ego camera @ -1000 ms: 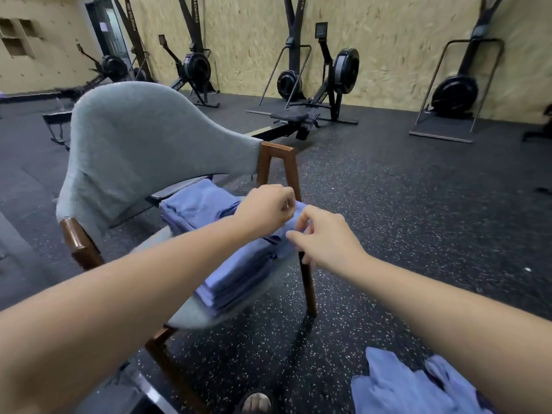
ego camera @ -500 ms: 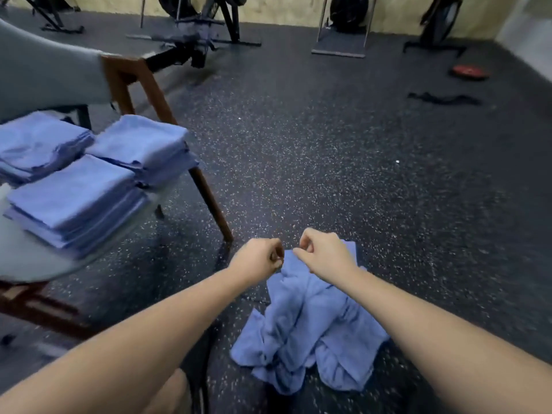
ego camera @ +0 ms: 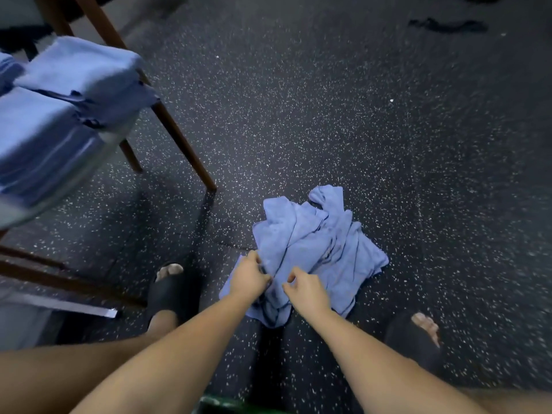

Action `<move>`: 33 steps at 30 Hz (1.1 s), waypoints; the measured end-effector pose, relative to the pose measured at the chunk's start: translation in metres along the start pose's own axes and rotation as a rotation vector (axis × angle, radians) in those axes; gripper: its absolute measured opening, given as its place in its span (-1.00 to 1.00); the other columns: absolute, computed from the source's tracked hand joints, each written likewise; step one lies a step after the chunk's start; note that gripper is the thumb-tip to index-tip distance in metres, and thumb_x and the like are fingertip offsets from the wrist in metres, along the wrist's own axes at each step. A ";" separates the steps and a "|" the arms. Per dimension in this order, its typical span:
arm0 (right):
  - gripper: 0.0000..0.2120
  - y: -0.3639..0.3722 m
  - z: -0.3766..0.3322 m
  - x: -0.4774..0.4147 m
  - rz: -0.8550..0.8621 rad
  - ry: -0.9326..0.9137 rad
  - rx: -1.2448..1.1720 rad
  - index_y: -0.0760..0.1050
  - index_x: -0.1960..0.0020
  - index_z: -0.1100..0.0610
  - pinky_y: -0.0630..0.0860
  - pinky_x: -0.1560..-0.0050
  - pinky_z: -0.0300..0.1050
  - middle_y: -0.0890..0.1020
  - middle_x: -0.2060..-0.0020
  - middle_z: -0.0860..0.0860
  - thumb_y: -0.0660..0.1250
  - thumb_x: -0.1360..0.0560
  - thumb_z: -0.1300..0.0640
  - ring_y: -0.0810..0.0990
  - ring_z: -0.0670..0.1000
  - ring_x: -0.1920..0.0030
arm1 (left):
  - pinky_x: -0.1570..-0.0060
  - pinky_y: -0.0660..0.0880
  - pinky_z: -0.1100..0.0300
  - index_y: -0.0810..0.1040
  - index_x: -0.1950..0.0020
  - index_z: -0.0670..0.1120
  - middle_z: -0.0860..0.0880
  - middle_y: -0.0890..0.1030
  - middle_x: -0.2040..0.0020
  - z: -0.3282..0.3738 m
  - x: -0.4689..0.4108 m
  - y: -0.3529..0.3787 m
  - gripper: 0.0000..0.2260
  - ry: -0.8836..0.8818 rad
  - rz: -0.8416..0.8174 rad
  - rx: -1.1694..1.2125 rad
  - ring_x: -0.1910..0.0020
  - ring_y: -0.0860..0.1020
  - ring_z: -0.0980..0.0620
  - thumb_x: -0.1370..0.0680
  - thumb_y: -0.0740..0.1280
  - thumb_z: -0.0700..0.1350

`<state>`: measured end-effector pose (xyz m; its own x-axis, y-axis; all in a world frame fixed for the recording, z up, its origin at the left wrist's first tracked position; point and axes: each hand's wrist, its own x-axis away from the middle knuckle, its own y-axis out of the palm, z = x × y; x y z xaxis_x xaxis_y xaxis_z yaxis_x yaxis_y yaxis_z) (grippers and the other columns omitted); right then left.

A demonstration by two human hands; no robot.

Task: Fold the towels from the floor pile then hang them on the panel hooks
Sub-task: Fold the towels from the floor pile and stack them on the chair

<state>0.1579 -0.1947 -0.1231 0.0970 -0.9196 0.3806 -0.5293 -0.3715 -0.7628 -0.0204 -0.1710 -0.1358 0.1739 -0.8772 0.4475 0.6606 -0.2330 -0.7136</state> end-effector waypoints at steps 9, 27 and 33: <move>-0.85 0.018 0.004 -0.004 0.023 0.065 -0.118 0.52 -0.02 -0.03 0.65 0.07 0.10 0.69 0.14 0.05 0.37 -0.56 -0.09 0.66 0.19 0.05 | 0.10 0.45 0.16 0.53 -0.03 -0.03 -0.07 0.62 0.08 -0.018 -0.009 0.011 -0.82 -0.221 -0.051 0.060 0.07 0.55 -0.09 -0.53 0.50 -0.10; -0.60 -0.156 -0.086 -0.079 0.143 -0.103 -0.688 0.43 -0.17 0.07 0.60 -0.01 0.11 0.66 0.22 -0.01 0.59 -0.49 0.14 0.61 -0.03 0.19 | 0.30 0.31 0.21 0.60 0.08 -0.08 -0.01 0.43 0.26 0.170 -0.062 -0.153 -0.89 0.146 -0.397 0.807 0.32 0.37 0.06 -0.64 0.43 -0.17; -0.72 -0.273 -0.112 -0.106 0.167 -0.037 -0.874 0.55 -0.15 0.17 0.53 0.36 -0.13 0.68 0.02 0.15 0.57 -0.52 0.22 0.61 -0.02 0.26 | 0.11 0.49 0.11 0.58 -0.27 -0.08 -0.02 0.68 -0.01 0.255 -0.068 -0.202 -0.68 0.350 -0.309 0.551 0.13 0.60 0.05 -0.59 0.51 0.00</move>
<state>0.1972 0.0186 0.1033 -0.0197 -0.9623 0.2714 -0.9914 -0.0163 -0.1296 0.0200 0.0426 0.1153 -0.2635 -0.9101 0.3198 0.9302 -0.3275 -0.1656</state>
